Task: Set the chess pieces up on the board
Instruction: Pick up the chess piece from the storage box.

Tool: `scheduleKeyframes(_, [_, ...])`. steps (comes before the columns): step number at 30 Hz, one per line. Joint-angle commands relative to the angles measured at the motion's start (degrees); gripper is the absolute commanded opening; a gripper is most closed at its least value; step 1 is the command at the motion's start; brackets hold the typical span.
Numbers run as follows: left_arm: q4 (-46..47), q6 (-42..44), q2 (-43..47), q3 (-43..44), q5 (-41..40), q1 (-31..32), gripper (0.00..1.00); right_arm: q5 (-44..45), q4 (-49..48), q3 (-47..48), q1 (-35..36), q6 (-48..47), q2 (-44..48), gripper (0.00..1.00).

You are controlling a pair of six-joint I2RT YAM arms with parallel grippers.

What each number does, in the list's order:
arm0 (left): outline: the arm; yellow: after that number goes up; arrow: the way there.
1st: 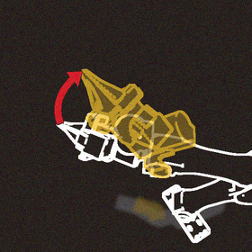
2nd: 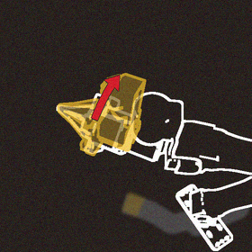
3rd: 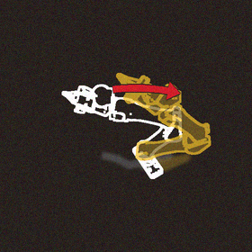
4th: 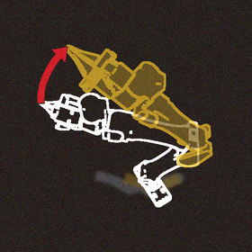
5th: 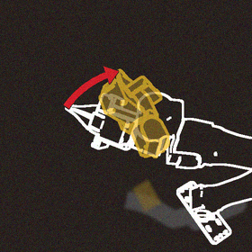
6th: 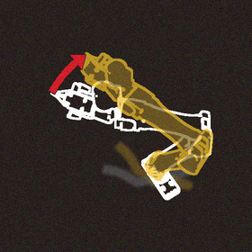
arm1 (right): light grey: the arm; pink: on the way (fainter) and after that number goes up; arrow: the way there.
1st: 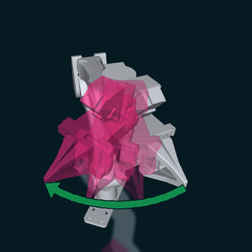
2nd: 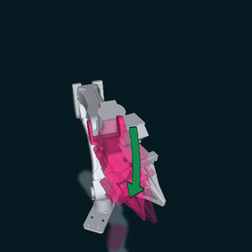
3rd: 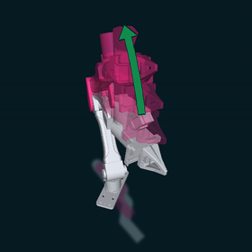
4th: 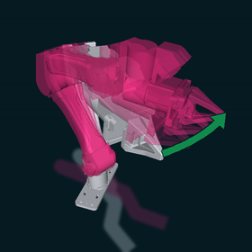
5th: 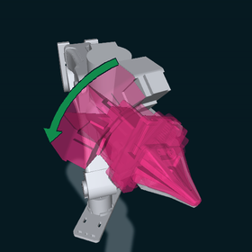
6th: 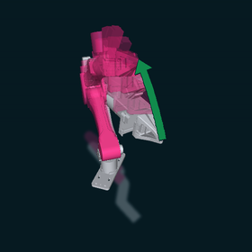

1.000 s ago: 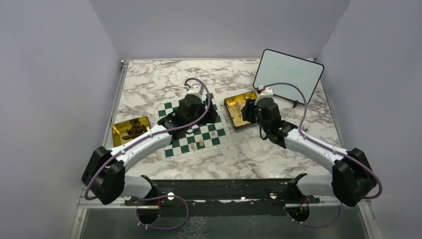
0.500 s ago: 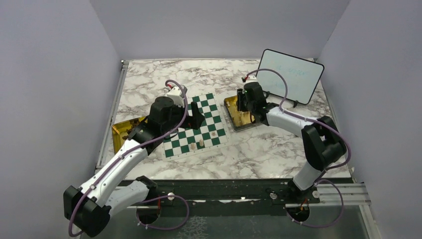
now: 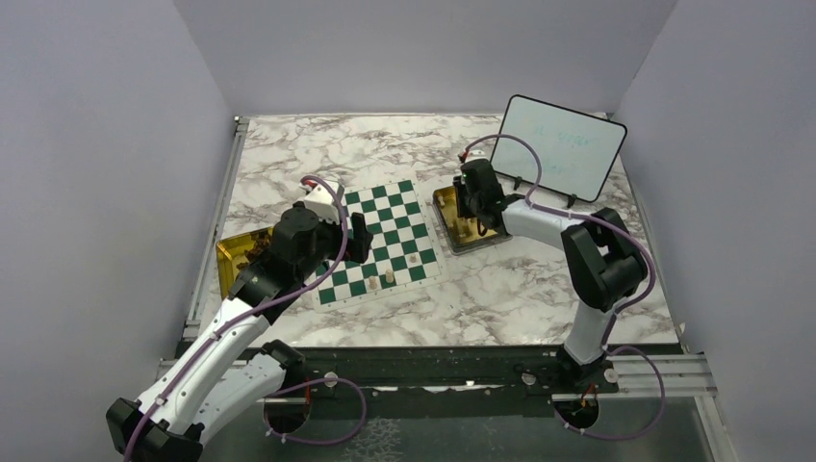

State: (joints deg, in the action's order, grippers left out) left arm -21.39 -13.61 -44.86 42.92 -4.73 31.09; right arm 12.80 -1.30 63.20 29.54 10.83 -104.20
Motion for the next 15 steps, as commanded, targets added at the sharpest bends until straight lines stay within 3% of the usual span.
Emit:
scheduleKeyframes(1, [-0.1,1.1,1.4,-0.3,-2.8,-0.2,0.99,2.0,0.6,1.9,-0.4,-0.9,-1.9,0.31])
scheduleKeyframes(9, [-0.1,0.9,1.4,-0.3,-2.8,-0.2,0.99,3.1,-0.8,1.9,-0.4,-1.6,-2.5,0.27])
scheduleKeyframes(15, [-0.1,0.9,1.0,-0.1,-2.8,-0.2,0.99,2.7,-1.1,2.1,-0.4,-2.3,-2.1,0.17])
